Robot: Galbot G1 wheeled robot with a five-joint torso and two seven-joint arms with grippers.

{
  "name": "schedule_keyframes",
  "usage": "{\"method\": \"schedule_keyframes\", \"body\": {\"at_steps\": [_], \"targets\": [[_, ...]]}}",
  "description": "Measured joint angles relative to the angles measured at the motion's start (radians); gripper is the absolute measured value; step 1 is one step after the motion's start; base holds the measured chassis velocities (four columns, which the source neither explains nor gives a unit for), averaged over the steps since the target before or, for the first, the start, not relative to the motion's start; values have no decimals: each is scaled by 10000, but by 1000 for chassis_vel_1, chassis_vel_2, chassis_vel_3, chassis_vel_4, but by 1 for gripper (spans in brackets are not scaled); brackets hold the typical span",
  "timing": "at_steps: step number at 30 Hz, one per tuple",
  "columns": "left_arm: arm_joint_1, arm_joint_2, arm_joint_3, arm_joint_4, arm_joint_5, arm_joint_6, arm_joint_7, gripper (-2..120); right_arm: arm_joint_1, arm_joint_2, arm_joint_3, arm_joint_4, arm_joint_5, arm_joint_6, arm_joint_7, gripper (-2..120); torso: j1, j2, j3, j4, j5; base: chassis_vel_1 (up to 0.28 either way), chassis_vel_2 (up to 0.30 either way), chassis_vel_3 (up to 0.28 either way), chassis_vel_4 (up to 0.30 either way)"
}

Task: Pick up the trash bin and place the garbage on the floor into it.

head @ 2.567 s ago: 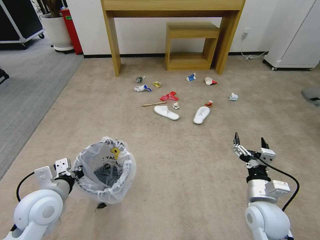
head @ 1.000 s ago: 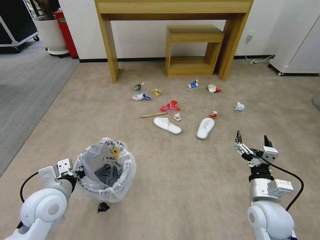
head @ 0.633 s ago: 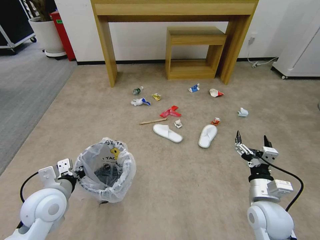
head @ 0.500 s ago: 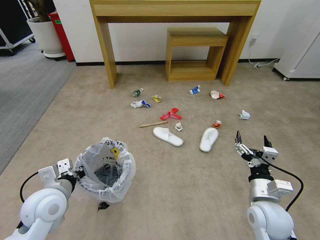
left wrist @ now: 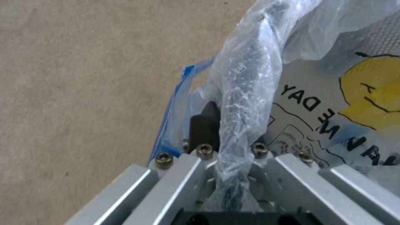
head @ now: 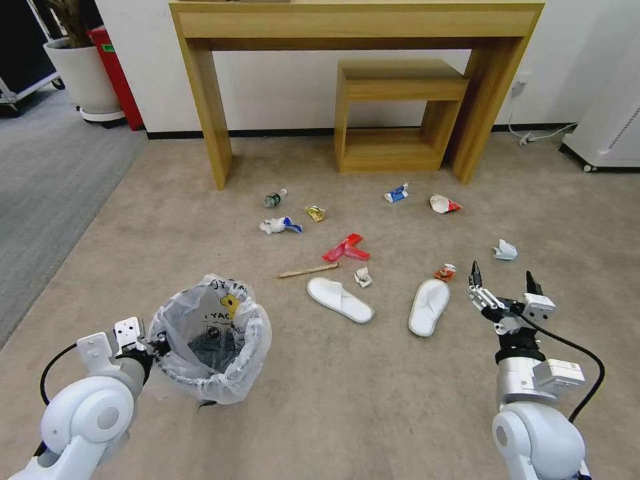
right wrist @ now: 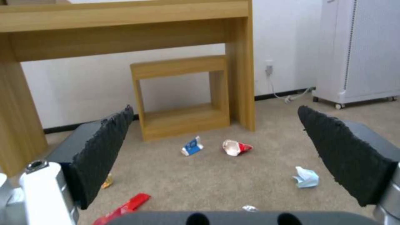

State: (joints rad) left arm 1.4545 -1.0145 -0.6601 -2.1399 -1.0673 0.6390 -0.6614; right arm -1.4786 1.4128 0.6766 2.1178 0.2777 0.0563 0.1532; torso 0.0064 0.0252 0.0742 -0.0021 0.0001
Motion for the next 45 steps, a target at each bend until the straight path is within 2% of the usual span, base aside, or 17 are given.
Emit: {"method": "schedule_keyframes", "body": {"at_steps": [23, 39, 45], "targets": [[-154, -29, 79, 173, 3, -13, 6, 0, 95, 36, -53, -14, 263, -93, 20, 100, -1, 0, -2, 1, -1, -19, 1, 15, 0], [-173, -81, 133, 211, 65, -38, 10, 0, 100, 17, -43, -90, 177, 101, -19, 100, 0, 0, 1, -3, 4, -197, -186, 185, 188], [-181, -105, 138, 238, 99, -41, 7, 0, 105, 32, -74, -151, -17, 391, -82, 100, 0, 0, -1, 1, -3, -34, -23, 26, 30]]}}
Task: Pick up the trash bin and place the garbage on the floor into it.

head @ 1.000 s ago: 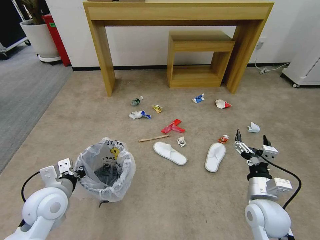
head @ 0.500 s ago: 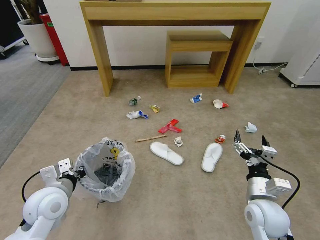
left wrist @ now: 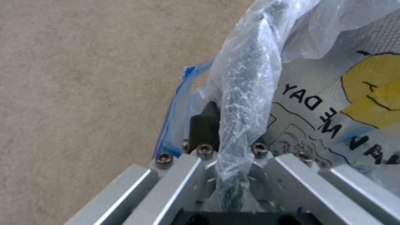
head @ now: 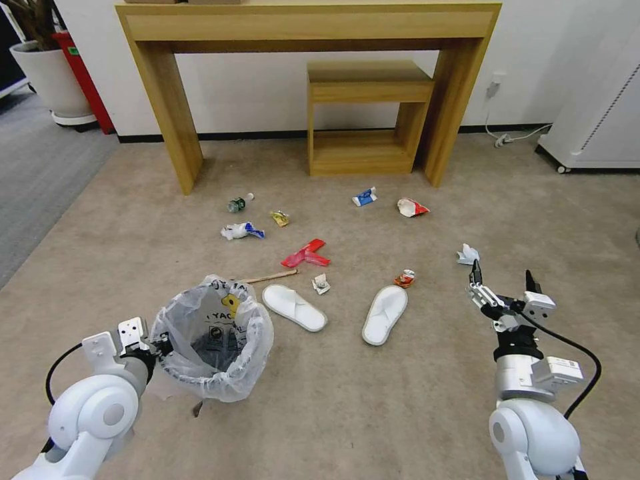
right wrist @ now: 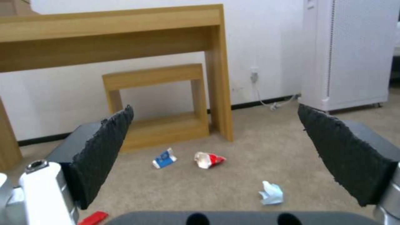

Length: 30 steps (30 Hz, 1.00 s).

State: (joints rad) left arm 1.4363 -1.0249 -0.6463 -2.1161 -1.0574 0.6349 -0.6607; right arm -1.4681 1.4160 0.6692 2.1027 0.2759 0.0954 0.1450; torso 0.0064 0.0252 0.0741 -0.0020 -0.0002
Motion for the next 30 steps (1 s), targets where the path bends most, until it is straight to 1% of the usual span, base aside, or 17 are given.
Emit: {"method": "schedule_keyframes", "body": {"at_steps": [9, 12, 16, 22, 30], "targets": [[-51, 54, -94, 127, -71, -1, -11, 0, -50, -18, 28, 56, -12, 8, -112, 100, 0, 0, 0, 0, 3, 30, 25, -17, -14], [-101, 75, -162, 367, -78, -8, -9, 0, -100, -22, 72, 136, -62, -99, -180, 100, 0, 0, 0, -1, 2, 0, 0, 0, 0], [-106, 82, -198, 488, -66, -38, -10, 0, -151, -22, 104, 155, -161, -108, -236, 100, 0, 0, 0, 0, 2, 0, 0, 0, 0], [-92, 44, -212, 506, -18, -77, -6, 0, -225, -5, 100, 181, -251, -94, -266, 100, 0, 0, -1, -1, 2, 0, 0, 0, 0], [-20, 26, -244, 414, 22, -106, -2, 0, -246, 23, 68, 183, -311, -46, -270, 100, 0, 0, 0, 0, 2, -66, 72, 67, -59]]}}
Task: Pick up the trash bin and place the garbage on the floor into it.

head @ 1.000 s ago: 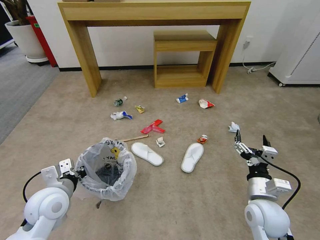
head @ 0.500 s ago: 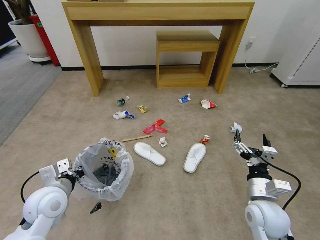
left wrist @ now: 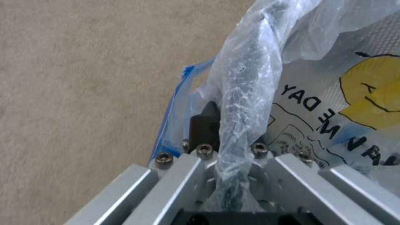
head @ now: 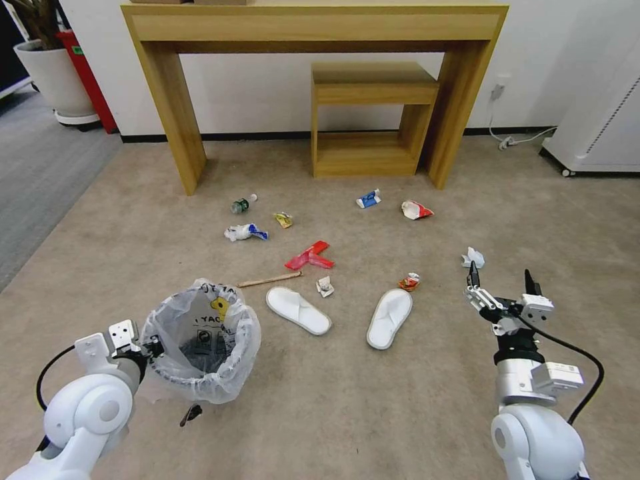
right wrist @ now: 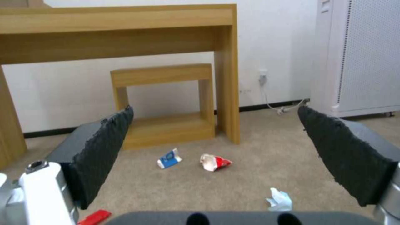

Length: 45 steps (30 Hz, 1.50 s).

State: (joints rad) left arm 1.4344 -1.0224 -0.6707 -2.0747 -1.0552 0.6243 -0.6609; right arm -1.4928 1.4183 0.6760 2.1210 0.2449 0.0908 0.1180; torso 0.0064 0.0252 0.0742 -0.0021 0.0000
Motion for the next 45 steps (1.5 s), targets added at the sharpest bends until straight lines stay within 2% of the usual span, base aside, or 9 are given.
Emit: {"method": "schedule_keyframes", "body": {"at_steps": [23, 45], "targets": [[-48, -25, 20, 46, 107, -42, 37, 0, 26, 65, -60, -91, -98, 16, -12, 100, 1, 0, 0, -1, 1, -56, 56, 58, -58], [-297, 21, 32, 523, 112, -65, 84, 0, 148, -1, -114, -275, -165, 81, 142, 100, -1, 0, 0, -2, 1, -33, 30, 29, -30]]}}
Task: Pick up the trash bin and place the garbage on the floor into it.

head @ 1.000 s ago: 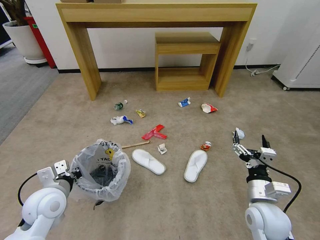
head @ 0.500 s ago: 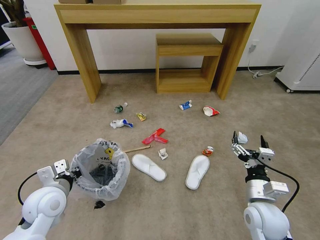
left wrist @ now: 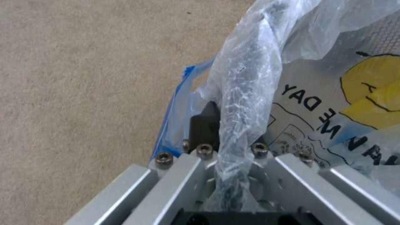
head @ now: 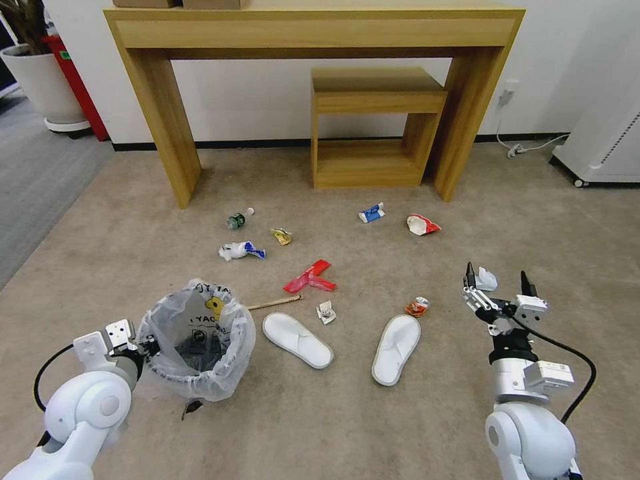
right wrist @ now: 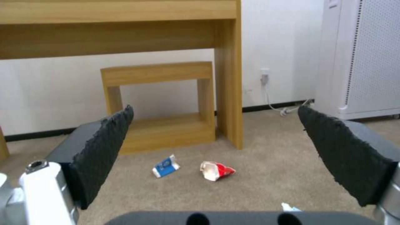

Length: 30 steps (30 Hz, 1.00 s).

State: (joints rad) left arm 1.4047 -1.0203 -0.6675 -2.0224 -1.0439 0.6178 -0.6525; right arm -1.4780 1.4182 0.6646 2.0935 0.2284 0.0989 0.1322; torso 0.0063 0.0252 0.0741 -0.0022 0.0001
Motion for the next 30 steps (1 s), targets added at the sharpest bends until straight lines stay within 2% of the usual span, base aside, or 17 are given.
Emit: {"method": "schedule_keyframes", "body": {"at_steps": [15, 24, 27, 30], "targets": [[198, -1, -258, 27, 16, 1, -59, 0, 79, -92, -35, -38, 65, -139, 84, 100, 0, 0, 0, 2, -1, 0, 0, 0, 0], [272, -112, -277, 7, 84, 1, -58, 0, 268, -218, -338, -165, 203, -961, 424, 100, 0, 0, 0, 1, 0, 0, 0, 0, 0], [291, -155, -275, 19, 137, 1, -51, 0, 281, -273, -504, -142, 566, -1355, 432, 100, 1, 0, 0, 0, 0, 0, 0, 0, 0], [263, -213, -265, 54, 165, -7, -34, 0, 428, -435, -765, -166, 1577, -2076, 806, 100, 0, 0, 0, 1, 0, 0, 0, 0, 0]]}}
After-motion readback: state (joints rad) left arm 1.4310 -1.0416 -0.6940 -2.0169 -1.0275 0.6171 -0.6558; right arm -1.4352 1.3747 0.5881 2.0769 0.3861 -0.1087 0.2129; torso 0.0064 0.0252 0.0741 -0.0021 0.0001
